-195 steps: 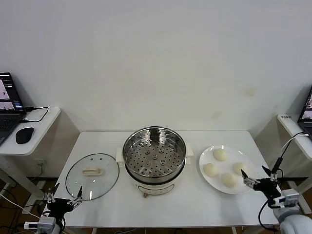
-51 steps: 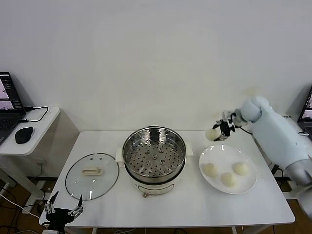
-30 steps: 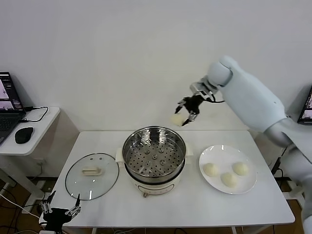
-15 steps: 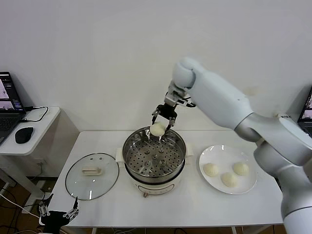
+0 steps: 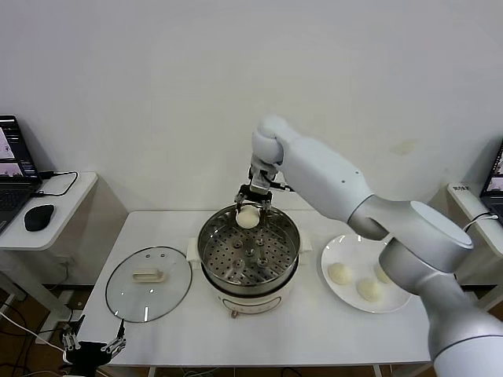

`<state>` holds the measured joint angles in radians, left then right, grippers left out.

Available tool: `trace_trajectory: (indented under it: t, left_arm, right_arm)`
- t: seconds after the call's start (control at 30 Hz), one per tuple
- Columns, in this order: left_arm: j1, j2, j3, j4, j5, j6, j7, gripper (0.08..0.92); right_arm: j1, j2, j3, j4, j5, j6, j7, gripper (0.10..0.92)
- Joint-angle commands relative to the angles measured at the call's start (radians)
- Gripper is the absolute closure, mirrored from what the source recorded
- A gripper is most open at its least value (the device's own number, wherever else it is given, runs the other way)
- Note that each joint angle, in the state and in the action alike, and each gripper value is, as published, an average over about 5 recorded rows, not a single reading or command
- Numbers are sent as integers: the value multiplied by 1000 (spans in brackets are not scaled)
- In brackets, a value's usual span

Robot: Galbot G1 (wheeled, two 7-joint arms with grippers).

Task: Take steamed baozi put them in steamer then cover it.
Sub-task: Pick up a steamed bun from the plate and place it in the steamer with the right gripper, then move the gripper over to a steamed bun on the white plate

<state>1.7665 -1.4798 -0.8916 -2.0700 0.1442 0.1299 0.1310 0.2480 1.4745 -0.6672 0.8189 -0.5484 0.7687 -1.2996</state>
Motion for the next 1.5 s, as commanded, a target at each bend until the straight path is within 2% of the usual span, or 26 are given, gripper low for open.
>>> trace_trajectory:
  t: [0.03, 0.4, 0.63, 0.9, 1.0, 1.13, 1.23, 1.3, 1.5]
  left_arm:
    - [-4, 0, 1, 8, 1, 1, 1, 177]
    - [-13, -4, 5, 24, 3, 1, 1, 177]
    - [-15, -6, 7, 31, 3, 2, 3, 177]
    - [-10, -9, 5, 22, 4, 2, 2, 177]
    - [-7, -10, 6, 15, 3, 2, 2, 177]
    - [-2, -12, 8, 8, 5, 3, 2, 177]
    - [5, -11, 10, 2, 7, 3, 3, 177]
    - [12, -9, 9, -2, 11, 5, 7, 177]
    - [22, -2, 10, -22, 9, 11, 16, 177]
  right_arm:
    - [-35, 34, 0, -37, -102, 33, 101, 414]
    - [-45, 35, 7, -51, -145, 26, 133, 414]
    - [-48, 28, 2, -42, -116, -3, 140, 399]
    - [-9, -22, 9, 8, -7, -91, 28, 223]
    - [4, -59, 16, 30, 73, -128, -13, 205]
    - [45, -167, -28, 123, 340, -290, -57, 203]
    - [81, -289, -89, 235, 570, -499, -37, 202]
    - [96, -382, -103, 315, 669, -642, -12, 202]
    - [113, -620, -53, 498, 741, -1022, -3, 203]
